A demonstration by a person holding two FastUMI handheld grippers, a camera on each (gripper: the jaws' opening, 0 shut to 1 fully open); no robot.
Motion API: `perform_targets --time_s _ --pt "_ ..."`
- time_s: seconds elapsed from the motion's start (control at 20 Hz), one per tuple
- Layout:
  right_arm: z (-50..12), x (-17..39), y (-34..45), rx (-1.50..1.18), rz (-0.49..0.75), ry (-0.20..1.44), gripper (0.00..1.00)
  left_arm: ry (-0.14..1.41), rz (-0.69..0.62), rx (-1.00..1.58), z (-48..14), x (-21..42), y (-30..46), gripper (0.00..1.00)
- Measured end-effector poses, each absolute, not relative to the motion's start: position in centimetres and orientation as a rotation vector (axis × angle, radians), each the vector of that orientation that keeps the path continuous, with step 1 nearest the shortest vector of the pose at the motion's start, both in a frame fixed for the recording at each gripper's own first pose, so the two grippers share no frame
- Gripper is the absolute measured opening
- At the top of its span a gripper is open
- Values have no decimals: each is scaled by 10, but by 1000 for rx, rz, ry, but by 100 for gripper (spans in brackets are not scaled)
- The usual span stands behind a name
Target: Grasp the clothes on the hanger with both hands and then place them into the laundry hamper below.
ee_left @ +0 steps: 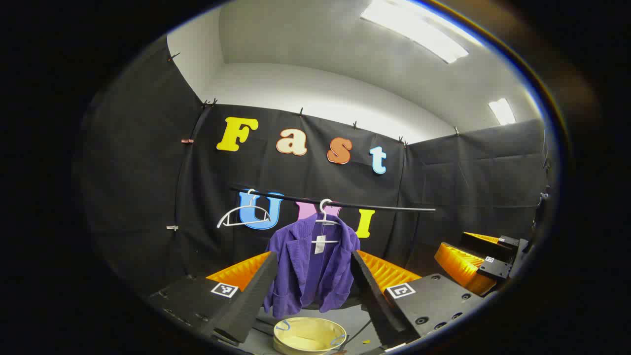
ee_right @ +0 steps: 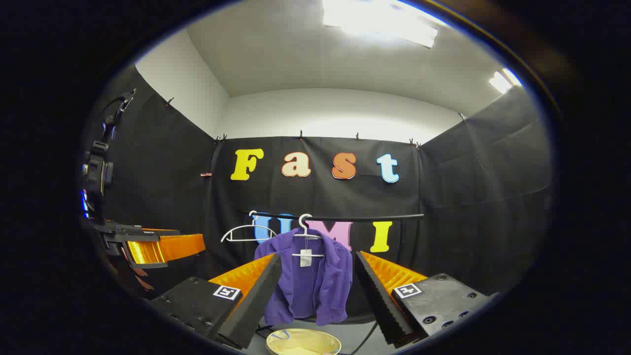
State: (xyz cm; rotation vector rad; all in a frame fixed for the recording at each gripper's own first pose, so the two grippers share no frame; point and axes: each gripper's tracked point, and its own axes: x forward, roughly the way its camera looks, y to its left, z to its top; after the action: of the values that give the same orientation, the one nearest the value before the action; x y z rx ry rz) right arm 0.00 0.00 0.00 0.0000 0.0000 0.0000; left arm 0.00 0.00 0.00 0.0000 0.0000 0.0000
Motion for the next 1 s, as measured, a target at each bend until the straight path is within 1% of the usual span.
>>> perform_targets --time_s 0.95,1.0 --pt "2 -5 0 19 -27 10 97 -6 -4 -14 3 -3 4 93" --pt "2 -5 0 20 -25 12 95 -6 -3 -16 2 -4 5 93"
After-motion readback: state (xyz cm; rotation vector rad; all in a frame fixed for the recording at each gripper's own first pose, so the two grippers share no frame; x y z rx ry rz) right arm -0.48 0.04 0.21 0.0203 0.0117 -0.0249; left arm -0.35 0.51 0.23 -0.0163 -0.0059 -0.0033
